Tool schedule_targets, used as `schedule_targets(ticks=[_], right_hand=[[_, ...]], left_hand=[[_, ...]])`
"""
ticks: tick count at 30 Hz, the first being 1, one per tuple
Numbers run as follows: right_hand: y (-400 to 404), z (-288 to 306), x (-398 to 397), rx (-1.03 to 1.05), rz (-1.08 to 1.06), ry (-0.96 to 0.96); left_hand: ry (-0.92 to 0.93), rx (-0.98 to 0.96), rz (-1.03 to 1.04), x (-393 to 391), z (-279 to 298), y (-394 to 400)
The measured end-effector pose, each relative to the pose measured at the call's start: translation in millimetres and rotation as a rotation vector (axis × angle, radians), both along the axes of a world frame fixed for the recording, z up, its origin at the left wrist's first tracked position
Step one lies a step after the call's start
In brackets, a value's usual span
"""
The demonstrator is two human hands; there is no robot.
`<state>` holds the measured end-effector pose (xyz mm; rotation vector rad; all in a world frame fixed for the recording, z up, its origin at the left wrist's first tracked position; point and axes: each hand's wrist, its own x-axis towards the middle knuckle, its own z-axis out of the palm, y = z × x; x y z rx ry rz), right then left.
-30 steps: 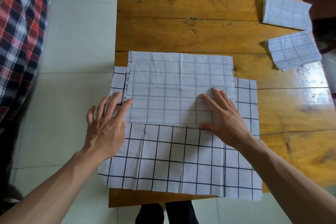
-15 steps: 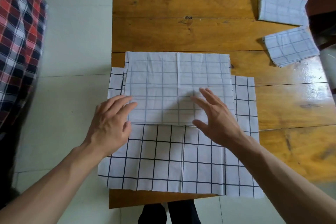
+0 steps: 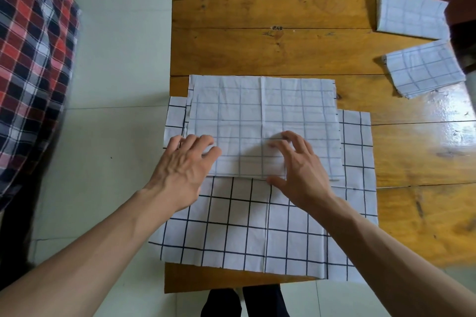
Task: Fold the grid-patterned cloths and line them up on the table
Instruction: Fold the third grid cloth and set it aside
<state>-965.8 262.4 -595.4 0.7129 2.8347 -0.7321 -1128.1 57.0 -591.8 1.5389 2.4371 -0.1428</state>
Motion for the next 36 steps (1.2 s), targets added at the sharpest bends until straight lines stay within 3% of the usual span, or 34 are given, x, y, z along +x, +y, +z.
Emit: schedule_targets(ticks=[12,20,23,28,32,36], right_hand=[[1,-3,1,-0.001,0.007,-0.024],[-6,24,-3,-0.009,0.155,-0.014],[-22,32,0,0.04,0.227,0.07],[-26,22,11,0.1,0.114,0.24],[-9,19,22,0.055,0.077,0.304],[7,25,34,0.014,0.067,0.385]], left_hand=[[0.06,0.286,0.022,-5,-6,-7],[-0.031,0.446,0.051,3,15,-1],[-0.085,0.433,0.098,20,34,13],[-0.193,0.472,0.125,53,52,37],[-0.229,0.508,0.071,50,47,42],[-0.225,0.425,0.155,25,25,33]])
